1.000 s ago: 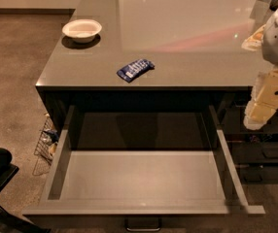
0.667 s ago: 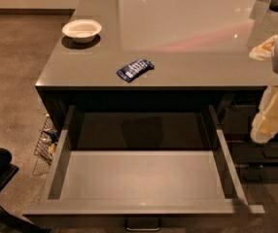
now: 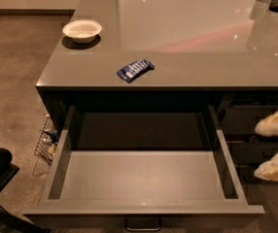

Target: Close top drawer

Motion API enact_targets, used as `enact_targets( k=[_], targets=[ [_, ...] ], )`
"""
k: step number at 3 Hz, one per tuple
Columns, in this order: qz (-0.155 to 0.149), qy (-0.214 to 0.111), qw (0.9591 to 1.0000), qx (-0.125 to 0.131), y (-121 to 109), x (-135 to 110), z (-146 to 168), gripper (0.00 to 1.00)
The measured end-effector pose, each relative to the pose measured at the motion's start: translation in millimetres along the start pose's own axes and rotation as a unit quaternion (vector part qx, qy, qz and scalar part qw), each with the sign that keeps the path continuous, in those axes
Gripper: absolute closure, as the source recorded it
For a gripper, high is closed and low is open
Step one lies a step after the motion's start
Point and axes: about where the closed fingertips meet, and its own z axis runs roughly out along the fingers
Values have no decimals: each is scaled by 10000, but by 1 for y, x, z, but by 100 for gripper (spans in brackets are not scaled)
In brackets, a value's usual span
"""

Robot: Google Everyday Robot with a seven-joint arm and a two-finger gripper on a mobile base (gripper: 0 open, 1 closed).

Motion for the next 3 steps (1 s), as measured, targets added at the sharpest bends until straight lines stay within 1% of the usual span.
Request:
enact_targets(
  k=[1,2,3],
  targets=[
    [-22,-114,9999,82,38,26,24,62],
    [20,-190,9998,-60,68,49,64,85],
    [74,-259,9992,-286,86,62,100,100]
  ],
)
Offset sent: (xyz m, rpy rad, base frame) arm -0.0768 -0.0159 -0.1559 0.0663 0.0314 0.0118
